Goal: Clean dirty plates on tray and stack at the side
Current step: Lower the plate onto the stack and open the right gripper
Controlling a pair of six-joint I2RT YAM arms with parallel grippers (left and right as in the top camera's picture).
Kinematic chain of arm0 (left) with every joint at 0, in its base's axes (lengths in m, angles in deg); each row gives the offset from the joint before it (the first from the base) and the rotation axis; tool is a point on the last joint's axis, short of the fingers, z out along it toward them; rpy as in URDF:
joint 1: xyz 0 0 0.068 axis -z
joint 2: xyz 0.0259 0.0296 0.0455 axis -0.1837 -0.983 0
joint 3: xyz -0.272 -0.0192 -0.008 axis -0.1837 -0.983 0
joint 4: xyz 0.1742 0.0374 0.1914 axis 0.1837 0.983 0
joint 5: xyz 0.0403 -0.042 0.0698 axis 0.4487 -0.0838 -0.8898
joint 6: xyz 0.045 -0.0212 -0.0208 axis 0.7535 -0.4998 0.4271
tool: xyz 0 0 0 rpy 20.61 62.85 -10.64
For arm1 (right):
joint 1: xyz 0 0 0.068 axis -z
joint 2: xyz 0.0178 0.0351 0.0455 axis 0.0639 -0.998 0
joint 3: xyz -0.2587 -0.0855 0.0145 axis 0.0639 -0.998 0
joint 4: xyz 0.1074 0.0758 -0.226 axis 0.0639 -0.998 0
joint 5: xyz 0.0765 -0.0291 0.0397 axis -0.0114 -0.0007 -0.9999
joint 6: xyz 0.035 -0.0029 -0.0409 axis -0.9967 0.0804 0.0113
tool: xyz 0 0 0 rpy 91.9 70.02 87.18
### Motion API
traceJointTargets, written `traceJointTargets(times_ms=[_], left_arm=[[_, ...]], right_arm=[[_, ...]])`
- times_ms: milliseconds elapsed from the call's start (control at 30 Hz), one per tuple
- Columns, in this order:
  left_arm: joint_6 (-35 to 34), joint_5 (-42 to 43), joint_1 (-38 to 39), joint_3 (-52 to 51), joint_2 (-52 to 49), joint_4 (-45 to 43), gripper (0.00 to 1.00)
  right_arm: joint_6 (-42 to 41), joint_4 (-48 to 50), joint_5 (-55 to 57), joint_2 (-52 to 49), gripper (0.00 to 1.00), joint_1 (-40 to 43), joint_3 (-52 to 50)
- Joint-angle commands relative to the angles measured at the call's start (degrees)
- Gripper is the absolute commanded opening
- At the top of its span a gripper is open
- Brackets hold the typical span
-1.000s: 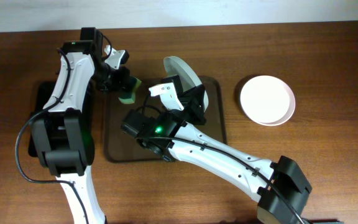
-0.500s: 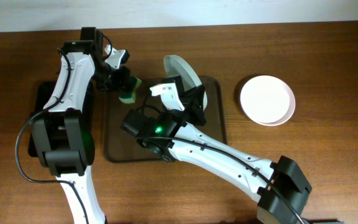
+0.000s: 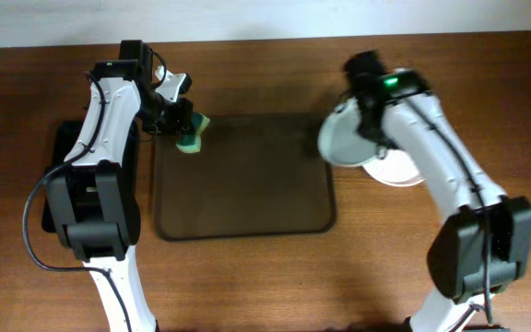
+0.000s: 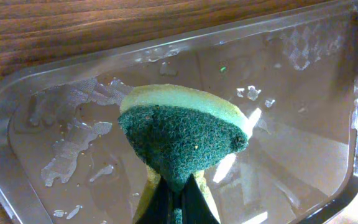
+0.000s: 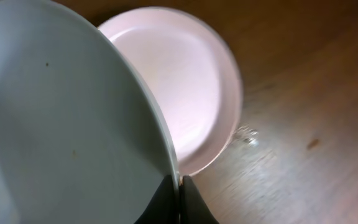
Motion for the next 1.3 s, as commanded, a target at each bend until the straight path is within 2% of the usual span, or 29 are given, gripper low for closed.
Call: traceJointTargets(times_ms=[0,33,133,300,333,367,400,433,500,600,667,700,800,900,967,1033,1067,1133,1200,1267], left_arm=[[0.33,0.20,0.22,-0.28,0.00,-0.13,0.01],[0.33,0.20,0.22,-0.28,0.00,-0.17,0.00],[0.33,0.22,0.22,-0.28,0.00,-0.98,0.00],[0.33,0.22,0.22,-0.28,0.00,-1.18,0.01],[0.33,0.22,0.22,-0.28,0.00,-1.18,0.00],[0.33,0.24,0.22,-0.28,0.00,-1.20,0.01],[0.33,0.22,0.22,-0.28,0.00,-1.20,0.00],[0.33,0.24,0.22,-0.28,0.00,-1.20,0.01],[0.31,0.24,-0.07,0.35,0.22,-0.26,0.00],[-0.59,-1.57,-2.21,4.50,3.96,7.21,0.01],[-3.39,-9.27,-2.86,4.50,9.07,10.73,0.01],[-11.45,-22.08,-2.97,4.50,11.82,14.14,0.00],[-21.86,-37.75,-4.15,4.17,14.32,17.05,0.01],[-26.62,-41.51,-9.46,-4.63,14.32,11.89,0.01],[-26.82,-37.73,-14.56,-12.41,14.29,1.81,0.01],[-26.80,-34.88,-16.55,-15.96,14.29,-2.19,0.03],[-26.80,-35.06,-17.11,-16.85,14.29,-3.08,0.19],[-26.80,-35.04,-17.33,-17.22,14.29,-3.63,0.56],[-26.80,-35.01,-17.33,-17.22,14.29,-4.04,0.72],[-26.73,-32.11,-17.31,-16.59,14.40,-4.44,0.76]], right_arm=[[4.04,1.05,-4.04,2.16,0.04,9.77,0.13],[5.46,1.31,-4.76,2.03,0.04,13.49,0.11],[9.11,5.86,-9.22,2.03,0.04,17.86,-4.37],[10.16,18.80,-17.35,1.79,0.04,17.84,-17.90],[10.14,19.93,-18.67,1.77,0.10,17.84,-19.67],[10.16,19.87,-19.04,1.77,0.24,17.84,-20.15],[10.19,19.45,-19.21,1.77,0.50,17.84,-20.17],[10.27,19.43,-20.79,1.79,0.61,17.84,-20.11],[14.53,18.49,-26.64,1.92,0.62,17.81,-18.16],[16.72,15.56,-32.68,4.28,0.62,16.41,-14.21],[16.85,15.58,-33.42,4.79,0.64,13.55,-14.21],[16.85,16.02,-33.38,4.79,0.64,11.34,-14.21],[16.85,17.79,-33.33,4.79,0.66,8.61,-14.21],[17.29,17.70,-33.11,4.79,0.66,8.44,-14.21],[17.31,17.51,-33.11,4.79,0.67,8.44,-14.23],[17.51,17.29,-33.14,4.79,0.67,8.44,-14.21],[17.70,17.03,-33.14,4.79,0.67,8.44,-14.23],[17.73,16.22,-33.14,4.79,0.67,8.44,-14.23],[18.78,15.54,-33.16,4.79,0.65,8.44,-14.21],[20.52,14.03,-33.99,5.64,0.59,8.44,-13.40]])
